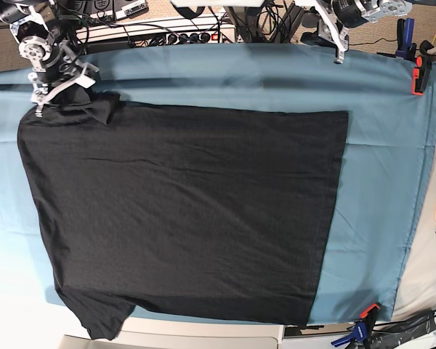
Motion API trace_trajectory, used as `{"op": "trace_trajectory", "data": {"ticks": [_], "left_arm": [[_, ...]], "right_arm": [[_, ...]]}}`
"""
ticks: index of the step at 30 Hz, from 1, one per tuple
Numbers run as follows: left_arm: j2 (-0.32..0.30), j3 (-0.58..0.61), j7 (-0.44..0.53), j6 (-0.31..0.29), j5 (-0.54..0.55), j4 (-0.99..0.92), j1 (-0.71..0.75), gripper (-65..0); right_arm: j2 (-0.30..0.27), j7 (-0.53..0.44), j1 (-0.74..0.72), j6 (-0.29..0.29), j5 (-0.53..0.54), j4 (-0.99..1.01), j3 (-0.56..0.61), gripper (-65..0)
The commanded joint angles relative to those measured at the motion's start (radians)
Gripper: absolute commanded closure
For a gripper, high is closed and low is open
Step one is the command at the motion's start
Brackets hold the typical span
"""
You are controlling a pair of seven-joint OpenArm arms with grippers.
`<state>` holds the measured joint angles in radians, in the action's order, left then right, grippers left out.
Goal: Fold the T-shirt properly
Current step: 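Close the right gripper on the shirt's shoulder corner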
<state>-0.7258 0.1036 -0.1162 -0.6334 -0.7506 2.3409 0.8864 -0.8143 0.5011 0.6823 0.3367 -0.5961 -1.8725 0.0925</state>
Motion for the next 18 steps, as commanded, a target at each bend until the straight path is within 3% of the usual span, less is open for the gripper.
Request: {"op": "trace_trajectory", "data": {"ticks": [1,18], "left_arm": [[-0.009,-0.002,0.01,0.008,0.013,0.015,0.011,-26.3],[-0.008,-0.002,0.008,0.008,0.023,0.015,0.011,-26.3]], "right_arm": [[-0.017,-0.01,0.0,-0.019,0.002,-0.033,-0.007,-31.3],[-0.016,0.031,-0.001,-0.049,-0.003,-0.087,-0.007,-30.9]]}}
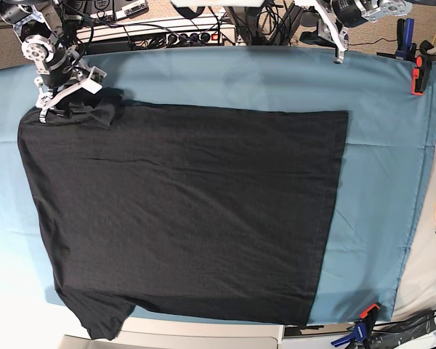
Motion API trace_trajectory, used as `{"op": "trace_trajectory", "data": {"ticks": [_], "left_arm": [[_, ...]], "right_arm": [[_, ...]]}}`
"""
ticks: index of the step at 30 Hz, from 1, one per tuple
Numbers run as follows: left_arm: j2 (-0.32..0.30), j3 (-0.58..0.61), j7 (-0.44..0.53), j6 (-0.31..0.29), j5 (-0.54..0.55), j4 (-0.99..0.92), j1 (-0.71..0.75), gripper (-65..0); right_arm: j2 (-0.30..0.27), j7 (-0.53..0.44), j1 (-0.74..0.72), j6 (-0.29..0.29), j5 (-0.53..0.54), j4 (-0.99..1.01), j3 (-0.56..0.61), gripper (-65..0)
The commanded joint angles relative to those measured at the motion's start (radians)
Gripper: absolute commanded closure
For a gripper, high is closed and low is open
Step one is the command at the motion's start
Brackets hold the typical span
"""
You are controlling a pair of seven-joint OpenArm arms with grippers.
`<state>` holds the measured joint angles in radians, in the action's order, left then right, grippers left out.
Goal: Fold the T-shirt properly
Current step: 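Close the right gripper on the shirt's shoulder corner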
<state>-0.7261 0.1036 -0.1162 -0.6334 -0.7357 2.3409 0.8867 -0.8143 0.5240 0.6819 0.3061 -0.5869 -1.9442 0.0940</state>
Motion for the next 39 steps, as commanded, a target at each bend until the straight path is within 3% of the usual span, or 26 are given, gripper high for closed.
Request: {"op": "trace_trajectory", "data": {"ticks": [1,8,17,29,34,39], "left_arm": [[-0.008,-0.002,0.008,0.008,0.008,0.015,0.01,-26.3],[-0.008,-0.002,0.008,0.008,0.008,0.015,0.011,-26.3],[-0.008,-0.002,0.008,0.008,0.008,0.015,0.011,-26.3],[-0.008,-0.002,0.008,0.008,0.008,0.015,0.011,-26.2],[-0.008,-0.002,0.008,0.008,0.008,0.015,0.011,-26.2],[-0.008,-0.002,0.008,0.008,0.008,0.015,0.011,-26.2]], "right_arm": [[-0.016,0.008,0.0,-0.019,-0.012,-0.016,-0.009,-30.4],[-0.016,0.008,-0.001,-0.018,-0.013,-0.016,-0.009,-13.5],[-0.014,0.008,-0.001,-0.018,-0.013,-0.016,-0.009,-0.1],[-0.011,0.008,-0.001,-0.019,-0.018,-0.016,-0.009,0.0],[0.029,0.023,-0.001,-0.028,-0.088,-0.016,-0.009,0.0],[0.056,0.019,-0.001,-0.042,-0.087,-0.016,-0.009,0.0]]}}
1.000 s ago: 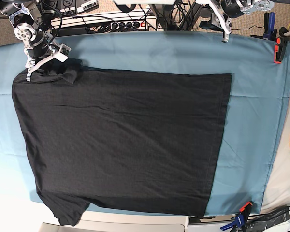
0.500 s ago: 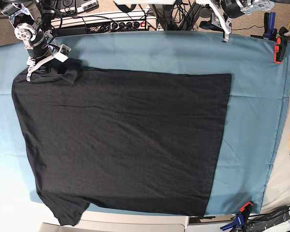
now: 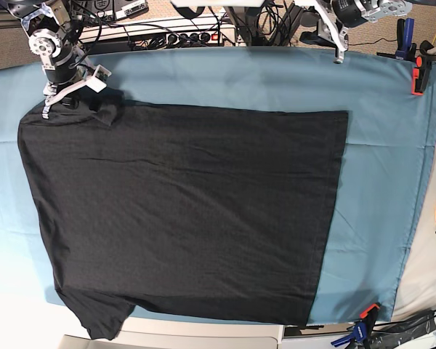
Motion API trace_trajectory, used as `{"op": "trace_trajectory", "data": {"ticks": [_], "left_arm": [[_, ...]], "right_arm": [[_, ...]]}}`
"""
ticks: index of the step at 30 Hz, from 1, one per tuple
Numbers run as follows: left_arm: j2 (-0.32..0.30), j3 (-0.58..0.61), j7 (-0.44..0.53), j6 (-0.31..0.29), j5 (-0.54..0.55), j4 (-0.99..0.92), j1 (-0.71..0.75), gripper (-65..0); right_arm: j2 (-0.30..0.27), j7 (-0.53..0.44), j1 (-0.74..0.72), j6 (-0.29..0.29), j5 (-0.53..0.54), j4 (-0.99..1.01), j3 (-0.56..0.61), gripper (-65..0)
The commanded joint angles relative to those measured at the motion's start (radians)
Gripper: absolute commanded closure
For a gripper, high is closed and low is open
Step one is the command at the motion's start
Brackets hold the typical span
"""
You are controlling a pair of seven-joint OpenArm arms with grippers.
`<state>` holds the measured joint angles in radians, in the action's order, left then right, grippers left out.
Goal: Fold the T-shirt properly
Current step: 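Close the right gripper on the shirt's shoulder corner, then move the left gripper down and grasp the other shoulder corner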
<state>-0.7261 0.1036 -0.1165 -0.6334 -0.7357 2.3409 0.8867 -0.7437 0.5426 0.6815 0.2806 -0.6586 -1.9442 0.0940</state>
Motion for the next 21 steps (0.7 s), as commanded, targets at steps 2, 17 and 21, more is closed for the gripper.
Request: {"op": "trace_trajectory", "data": {"ticks": [2,17,21], "left_arm": [[-0.008,-0.002,-0.003,0.008,0.006,0.015,0.011,-26.2],[-0.058,-0.002,-0.071,0.083,-0.109,0.009,0.008,-26.2],[-0.058,-0.002,-0.105,0.152,-0.068,-0.006,-0.002,-26.2]], "right_arm": [[-0.015,0.002,0.0,-0.017,-0.016,-0.016,-0.009,0.0],[-0.015,0.006,0.0,-0.016,-0.014,-0.016,-0.009,0.0],[-0.015,0.007,0.0,-0.016,-0.014,-0.016,-0.009,0.0]]}}
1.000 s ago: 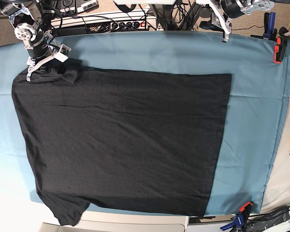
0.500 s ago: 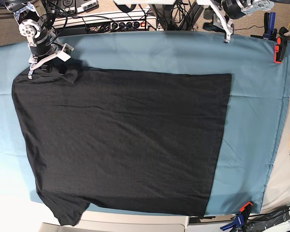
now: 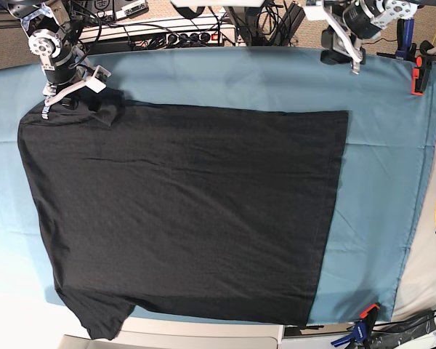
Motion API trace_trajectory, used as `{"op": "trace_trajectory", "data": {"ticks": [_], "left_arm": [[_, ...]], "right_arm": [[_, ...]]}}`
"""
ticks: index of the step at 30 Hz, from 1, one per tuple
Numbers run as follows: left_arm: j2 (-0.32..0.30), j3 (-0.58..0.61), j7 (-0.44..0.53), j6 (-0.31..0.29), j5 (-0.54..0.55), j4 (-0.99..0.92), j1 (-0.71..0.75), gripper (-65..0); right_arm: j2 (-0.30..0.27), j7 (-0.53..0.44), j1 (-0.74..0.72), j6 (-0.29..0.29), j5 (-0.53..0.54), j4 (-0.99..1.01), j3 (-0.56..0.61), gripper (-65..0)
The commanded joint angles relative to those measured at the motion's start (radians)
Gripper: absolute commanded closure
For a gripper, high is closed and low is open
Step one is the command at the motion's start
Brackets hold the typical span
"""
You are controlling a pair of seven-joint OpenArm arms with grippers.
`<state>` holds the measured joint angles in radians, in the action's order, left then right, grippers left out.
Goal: Fold the T-shirt properly
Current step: 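Move the left gripper down and grasp the other shoulder corner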
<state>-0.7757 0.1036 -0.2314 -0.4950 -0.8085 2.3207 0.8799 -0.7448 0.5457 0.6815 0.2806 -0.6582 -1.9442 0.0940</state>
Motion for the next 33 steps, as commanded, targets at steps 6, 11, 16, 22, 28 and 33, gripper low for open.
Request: {"op": "trace_trajectory", "data": {"ticks": [6,11,16,22,28,33], "left_arm": [[-0.008,-0.002,0.01,0.05,0.069,-0.011,-0.047,-26.2],[-0.009,-0.002,-0.001,0.108,0.08,-0.055,-0.113,-26.1],[-0.009,-0.001,-0.009,0.148,0.139,-0.146,-0.217,-26.0],[-0.029,0.023,-0.016,0.184,0.208,-0.272,-0.322,-25.1],[-0.064,0.206,-0.055,0.23,0.203,-0.368,-0.452,-24.1],[-0.064,0.331,-0.102,0.277,0.174,-0.387,-0.565,-24.1]], "right_arm": [[-0.014,0.004,0.0,-0.016,-0.014,-0.016,-0.009,0.0],[-0.014,0.006,0.0,-0.016,-0.012,-0.016,-0.009,0.0],[-0.014,0.01,0.0,-0.016,-0.012,-0.016,-0.009,0.0],[-0.014,0.019,0.0,-0.017,-0.012,-0.016,-0.009,0.0],[-0.014,0.027,0.0,-0.017,-0.012,-0.016,-0.009,0.0],[-0.014,0.031,0.0,-0.017,-0.012,-0.016,-0.009,0.0]]}}
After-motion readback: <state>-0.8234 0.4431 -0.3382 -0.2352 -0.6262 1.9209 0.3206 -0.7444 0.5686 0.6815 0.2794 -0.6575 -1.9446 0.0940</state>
